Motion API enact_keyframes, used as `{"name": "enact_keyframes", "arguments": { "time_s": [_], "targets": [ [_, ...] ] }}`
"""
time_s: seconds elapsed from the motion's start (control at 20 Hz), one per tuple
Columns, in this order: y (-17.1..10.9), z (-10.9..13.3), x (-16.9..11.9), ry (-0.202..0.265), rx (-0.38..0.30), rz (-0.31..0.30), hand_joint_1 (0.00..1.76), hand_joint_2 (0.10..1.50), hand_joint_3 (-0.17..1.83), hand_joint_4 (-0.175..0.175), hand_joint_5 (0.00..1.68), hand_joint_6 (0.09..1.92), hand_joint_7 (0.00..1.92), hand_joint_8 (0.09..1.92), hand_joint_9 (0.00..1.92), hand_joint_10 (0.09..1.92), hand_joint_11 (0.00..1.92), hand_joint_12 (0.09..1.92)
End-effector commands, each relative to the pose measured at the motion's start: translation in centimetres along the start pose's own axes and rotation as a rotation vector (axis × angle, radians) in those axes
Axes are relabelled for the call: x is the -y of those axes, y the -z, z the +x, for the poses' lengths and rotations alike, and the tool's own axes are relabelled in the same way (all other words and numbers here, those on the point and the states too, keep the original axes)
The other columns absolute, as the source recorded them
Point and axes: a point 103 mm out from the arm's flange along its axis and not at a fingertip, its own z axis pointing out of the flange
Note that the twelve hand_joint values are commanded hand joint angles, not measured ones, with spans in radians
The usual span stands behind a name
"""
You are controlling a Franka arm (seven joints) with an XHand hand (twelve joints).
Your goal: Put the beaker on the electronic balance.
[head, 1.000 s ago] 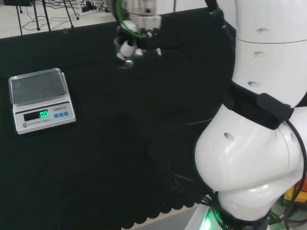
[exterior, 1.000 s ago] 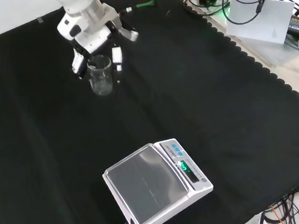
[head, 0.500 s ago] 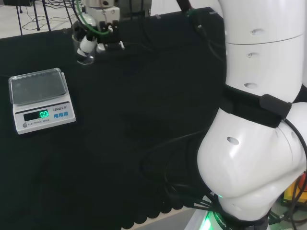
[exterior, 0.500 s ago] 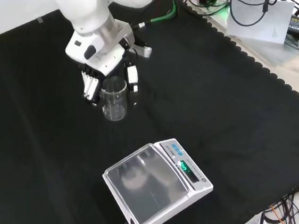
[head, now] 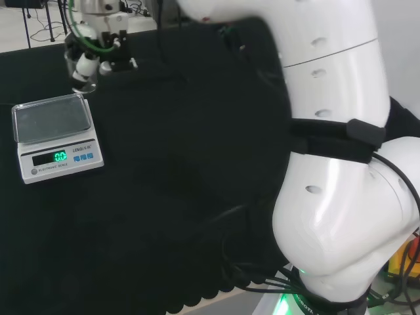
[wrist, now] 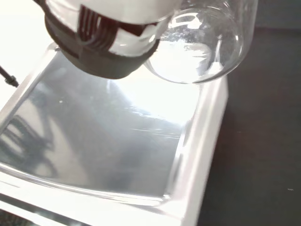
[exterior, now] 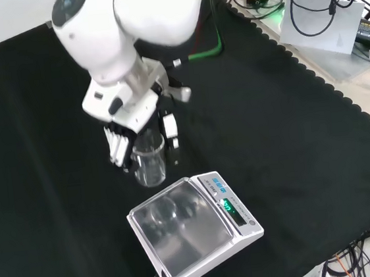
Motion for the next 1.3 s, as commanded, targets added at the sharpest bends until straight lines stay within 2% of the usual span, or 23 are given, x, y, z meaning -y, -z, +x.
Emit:
{"name": "enact_keyframes", "arguments": {
  "time_s": [0.05, 1.05, 1.3],
  "targets": [
    [-5.1, 6.4, -2.6, 0.078, -0.009, 0.110, 1.15, 0.91, 0.73, 0.025, 0.73, 1.56, 0.79, 1.56, 0.99, 1.36, 1.12, 1.07],
    [-7.5, 5.9, -2.3, 0.060, 0.002, 0.150, 1.15, 0.91, 0.74, 0.025, 0.73, 1.56, 0.79, 1.56, 1.00, 1.36, 1.12, 1.08],
    [-7.6, 5.7, -2.1, 0.058, -0.007, 0.142, 1.15, 0.91, 0.73, 0.019, 0.72, 1.56, 0.80, 1.56, 1.00, 1.35, 1.13, 1.07]
  ]
}}
